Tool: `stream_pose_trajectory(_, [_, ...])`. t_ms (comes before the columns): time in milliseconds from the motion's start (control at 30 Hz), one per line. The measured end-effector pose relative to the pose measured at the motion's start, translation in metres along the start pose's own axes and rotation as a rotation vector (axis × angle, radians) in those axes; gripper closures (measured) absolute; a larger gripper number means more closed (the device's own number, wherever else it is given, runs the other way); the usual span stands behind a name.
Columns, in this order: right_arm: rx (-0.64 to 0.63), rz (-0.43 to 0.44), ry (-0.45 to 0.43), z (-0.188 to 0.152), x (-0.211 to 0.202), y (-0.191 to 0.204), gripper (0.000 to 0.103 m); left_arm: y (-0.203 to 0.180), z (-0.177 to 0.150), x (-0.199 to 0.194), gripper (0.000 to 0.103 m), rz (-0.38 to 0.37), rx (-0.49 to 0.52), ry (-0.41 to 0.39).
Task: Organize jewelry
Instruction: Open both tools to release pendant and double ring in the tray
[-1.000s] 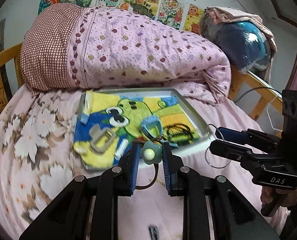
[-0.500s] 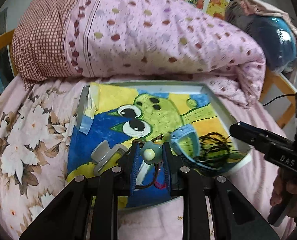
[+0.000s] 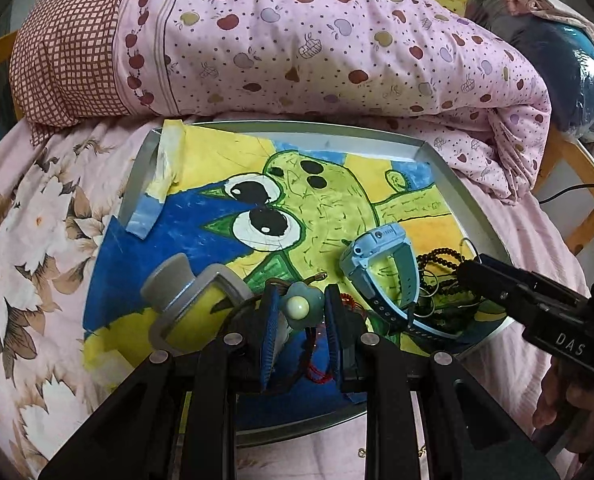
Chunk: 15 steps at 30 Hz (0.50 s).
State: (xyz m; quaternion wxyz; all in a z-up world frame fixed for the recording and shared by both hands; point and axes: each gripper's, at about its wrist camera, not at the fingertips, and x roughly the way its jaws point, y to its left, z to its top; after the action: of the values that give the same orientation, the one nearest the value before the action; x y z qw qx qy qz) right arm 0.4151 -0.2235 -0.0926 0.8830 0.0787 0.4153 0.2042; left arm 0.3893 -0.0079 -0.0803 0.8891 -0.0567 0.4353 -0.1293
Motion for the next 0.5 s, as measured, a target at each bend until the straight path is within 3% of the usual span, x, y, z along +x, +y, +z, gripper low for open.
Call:
stream_pose_trajectory(100, [-0.005,-0.002,0.007,-0.002,-0.001,0.0,0.059,-0.002,0.001,0.002,0.08,-0.007,-0.002,0.012])
stream_pose_trajectory(167, [-0.008,-0.008,0.008,-0.002,-0.002,0.0,0.059,-0.003,0.001,0.001,0.067,-0.016,-0.008,0.016])
stream_pose_trajectory(233, [-0.009,-0.013,0.004,-0.001,-0.004,0.0,0.051,-0.004,0.002,-0.002,0.048,-0.022,-0.017,0.007])
stream_pose_trajectory(400, [-0.019,-0.032,-0.014,0.003,-0.016,0.001,0.044,-0.004,0.006,-0.013,0.046,-0.018,-0.042,-0.018])
stream_pose_trajectory(500, [-0.021,-0.043,-0.037,0.005,-0.028,0.002,0.035,-0.003,0.007,-0.027,0.033,-0.008,-0.062,-0.056])
